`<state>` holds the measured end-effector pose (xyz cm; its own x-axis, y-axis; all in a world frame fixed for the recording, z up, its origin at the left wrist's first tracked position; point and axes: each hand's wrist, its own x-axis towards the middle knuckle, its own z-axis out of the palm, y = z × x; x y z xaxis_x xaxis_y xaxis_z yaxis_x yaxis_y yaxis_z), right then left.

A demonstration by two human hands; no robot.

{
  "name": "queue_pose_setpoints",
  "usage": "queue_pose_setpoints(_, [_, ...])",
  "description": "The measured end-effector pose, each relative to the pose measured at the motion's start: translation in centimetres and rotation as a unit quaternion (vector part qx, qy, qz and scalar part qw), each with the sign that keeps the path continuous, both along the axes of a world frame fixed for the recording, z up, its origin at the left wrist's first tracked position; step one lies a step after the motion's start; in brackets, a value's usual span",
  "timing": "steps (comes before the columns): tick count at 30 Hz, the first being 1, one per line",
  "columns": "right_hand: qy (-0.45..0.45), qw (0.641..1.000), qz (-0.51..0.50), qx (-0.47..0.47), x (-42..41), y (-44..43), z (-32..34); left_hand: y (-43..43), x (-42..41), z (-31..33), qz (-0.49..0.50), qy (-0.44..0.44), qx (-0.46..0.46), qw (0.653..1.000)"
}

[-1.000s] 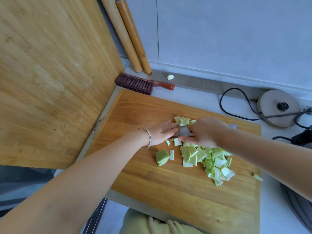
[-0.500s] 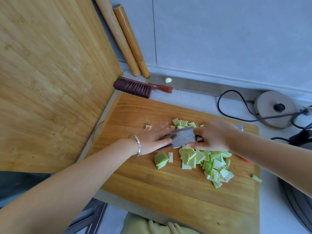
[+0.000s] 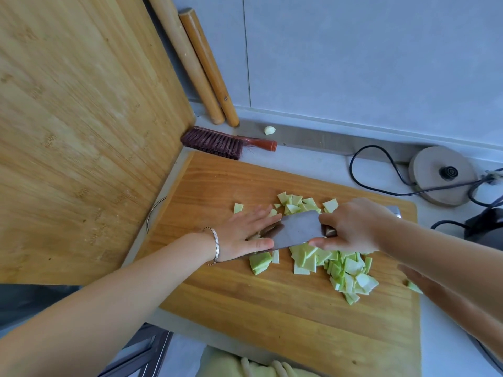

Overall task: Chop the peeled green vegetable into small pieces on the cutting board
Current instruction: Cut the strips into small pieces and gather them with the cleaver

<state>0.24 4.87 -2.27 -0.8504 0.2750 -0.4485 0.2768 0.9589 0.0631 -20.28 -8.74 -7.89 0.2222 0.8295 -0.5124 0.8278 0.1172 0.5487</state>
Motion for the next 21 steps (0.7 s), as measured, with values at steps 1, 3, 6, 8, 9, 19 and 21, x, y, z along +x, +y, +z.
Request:
queue_pose_setpoints(1, [0.002,1.0,0.003,0.002,-0.1,0.0,0.0,-0.1,-0.1,0.0,-0.014,0.004,0.005,1.0])
queue_pose_setpoints(3, [0.003,1.0,0.015,0.005,-0.4,0.1,-0.1,-0.1,-0.2,-0.1,-0.037,0.012,0.02,0.999])
queue_pose_setpoints(6, [-0.001,1.0,0.027,0.01,-0.5,0.3,-0.1,0.1,-0.2,-0.6,-0.042,0.018,0.031,0.998])
queue_pose_setpoints(8, [-0.002,0.999,0.034,0.011,-0.3,0.4,0.0,0.2,-0.2,-0.9,-0.031,0.018,0.027,0.999])
queue_pose_setpoints(9, [-0.001,0.999,0.039,0.011,-0.2,0.5,0.1,0.4,-0.3,-1.0,-0.025,0.02,0.026,0.999])
queue_pose_setpoints(19, [-0.004,0.999,0.048,-0.008,2.4,1.1,0.0,4.7,-0.6,-3.0,0.082,0.133,0.0,0.988])
queue_pose_setpoints(21, [0.021,0.999,0.025,-0.022,2.9,1.2,-0.3,5.0,-1.5,-2.0,0.139,0.111,0.017,0.984])
